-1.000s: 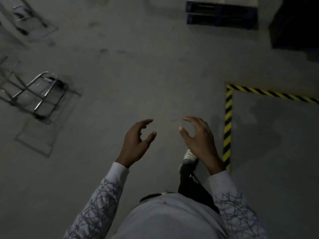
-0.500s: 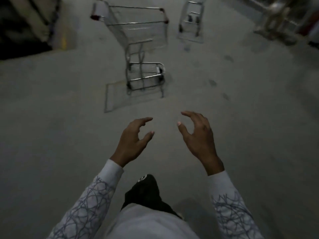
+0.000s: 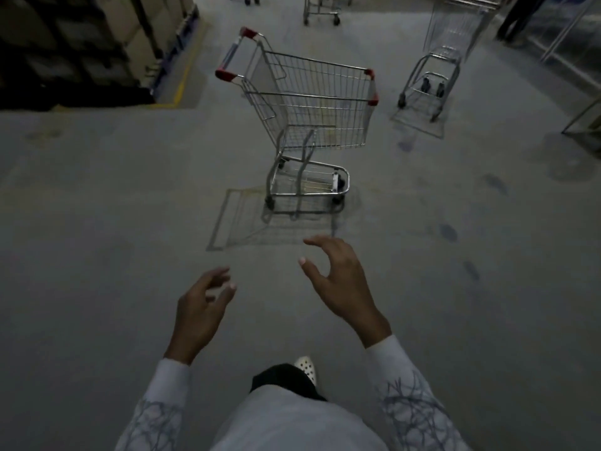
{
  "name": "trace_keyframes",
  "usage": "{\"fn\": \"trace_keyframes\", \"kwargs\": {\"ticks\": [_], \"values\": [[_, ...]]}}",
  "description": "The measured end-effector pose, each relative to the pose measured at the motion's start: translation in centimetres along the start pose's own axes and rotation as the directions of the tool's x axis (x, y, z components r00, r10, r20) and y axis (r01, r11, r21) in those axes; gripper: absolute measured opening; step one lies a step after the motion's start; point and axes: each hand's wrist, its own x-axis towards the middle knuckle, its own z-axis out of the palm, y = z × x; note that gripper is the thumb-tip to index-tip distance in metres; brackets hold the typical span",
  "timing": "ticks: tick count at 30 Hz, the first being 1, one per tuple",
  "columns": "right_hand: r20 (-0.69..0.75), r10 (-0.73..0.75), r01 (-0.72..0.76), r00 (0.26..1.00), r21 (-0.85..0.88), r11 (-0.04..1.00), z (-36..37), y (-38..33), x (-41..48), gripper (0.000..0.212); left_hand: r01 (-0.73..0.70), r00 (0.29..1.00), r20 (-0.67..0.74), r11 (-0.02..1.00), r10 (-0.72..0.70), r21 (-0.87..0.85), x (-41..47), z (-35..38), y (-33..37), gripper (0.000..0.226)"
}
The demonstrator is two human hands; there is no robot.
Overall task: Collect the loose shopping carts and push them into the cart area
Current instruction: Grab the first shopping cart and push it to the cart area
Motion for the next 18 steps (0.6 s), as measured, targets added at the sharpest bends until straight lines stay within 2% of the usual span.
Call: {"fn": "trace_keyframes", "kwargs": {"ticks": [4, 7, 10, 14, 18], "values": [[-0.111, -0.020, 0.018, 0.994, -0.021, 1.000, -3.3, 1.6, 10.6, 0.031, -0.253, 0.967, -0.009, 0.962, 0.255, 0.102, 13.1, 2.5, 9.1, 0.042], [-0.163, -0.020, 0.013, 0.986, -0.042, 0.999, -4.7, 3.6, 18.1, 0.033, -0.461, 0.883, -0.011, 0.870, 0.470, 0.172, 21.7, 4.2, 15.1, 0.044], [-0.177, 0.008, -0.013, 0.984, -0.027, 1.000, -5.1, 6.7, 25.2, 0.033, -0.583, 0.802, -0.008, 0.785, 0.598, 0.209, 29.2, 6.1, 19.2, 0.043], [-0.175, 0.021, -0.020, 0.984, 0.006, 1.000, -4.0, 11.9, 33.7, 0.036, -0.618, 0.778, 0.006, 0.764, 0.628, 0.186, 38.5, 9.4, 20.6, 0.044], [-0.039, 0.039, -0.038, 0.998, 0.016, 0.999, -2.7, 15.9, 43.8, 0.037, -0.545, 0.835, 0.025, 0.818, 0.550, 0.182, 46.3, 12.5, 19.6, 0.049]]}}
